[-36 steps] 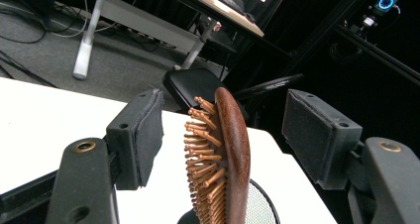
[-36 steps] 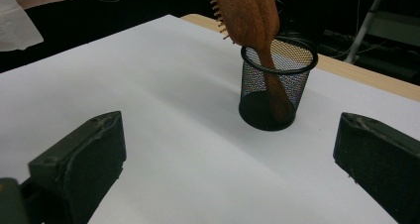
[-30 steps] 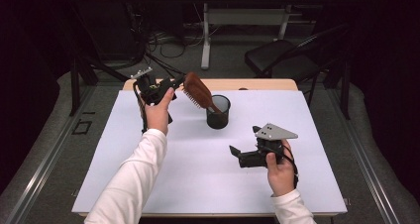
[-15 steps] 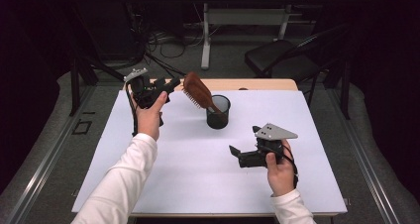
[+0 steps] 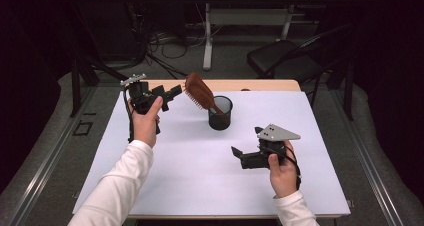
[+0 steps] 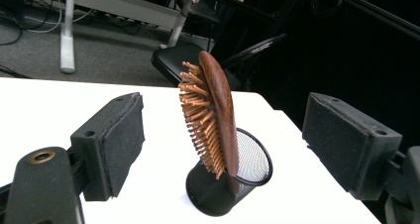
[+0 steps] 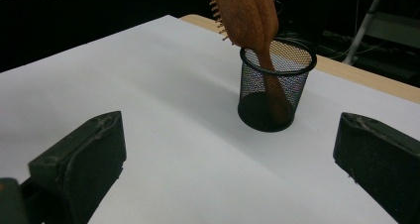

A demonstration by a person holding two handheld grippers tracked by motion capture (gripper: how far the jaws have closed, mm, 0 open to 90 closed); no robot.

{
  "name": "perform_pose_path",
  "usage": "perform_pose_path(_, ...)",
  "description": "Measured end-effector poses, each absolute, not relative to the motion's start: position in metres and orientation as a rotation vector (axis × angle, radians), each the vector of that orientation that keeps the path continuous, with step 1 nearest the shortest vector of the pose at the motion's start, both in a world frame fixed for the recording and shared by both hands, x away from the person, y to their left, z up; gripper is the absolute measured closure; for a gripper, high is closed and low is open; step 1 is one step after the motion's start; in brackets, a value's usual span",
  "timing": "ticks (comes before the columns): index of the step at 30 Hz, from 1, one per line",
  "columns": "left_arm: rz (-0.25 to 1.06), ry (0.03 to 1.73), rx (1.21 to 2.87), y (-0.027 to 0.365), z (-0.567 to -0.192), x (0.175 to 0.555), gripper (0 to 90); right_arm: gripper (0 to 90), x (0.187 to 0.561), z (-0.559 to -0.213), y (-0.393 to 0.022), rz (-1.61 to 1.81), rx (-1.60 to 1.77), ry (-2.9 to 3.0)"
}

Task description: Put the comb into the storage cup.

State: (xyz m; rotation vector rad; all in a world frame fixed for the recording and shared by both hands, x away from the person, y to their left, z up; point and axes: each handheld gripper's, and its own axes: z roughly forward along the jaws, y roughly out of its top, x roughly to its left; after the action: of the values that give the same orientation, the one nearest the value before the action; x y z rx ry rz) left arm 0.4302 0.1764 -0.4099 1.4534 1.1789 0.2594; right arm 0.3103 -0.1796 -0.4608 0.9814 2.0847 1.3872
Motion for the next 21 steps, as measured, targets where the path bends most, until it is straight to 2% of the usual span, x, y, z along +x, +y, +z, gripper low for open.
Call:
perform_pose_path(11,0.224,1.132,1.504,0.184,-0.415,0.419,16.0,0.0,0.312,-0.461,-0.181,1.389,0.985,2.082)
perform_pose_path(21,0.239,1.010,1.670,0.187,-0.414,0.402,16.0,0.0,0.312,-0.459,-0.180,1.387,0.977,2.093)
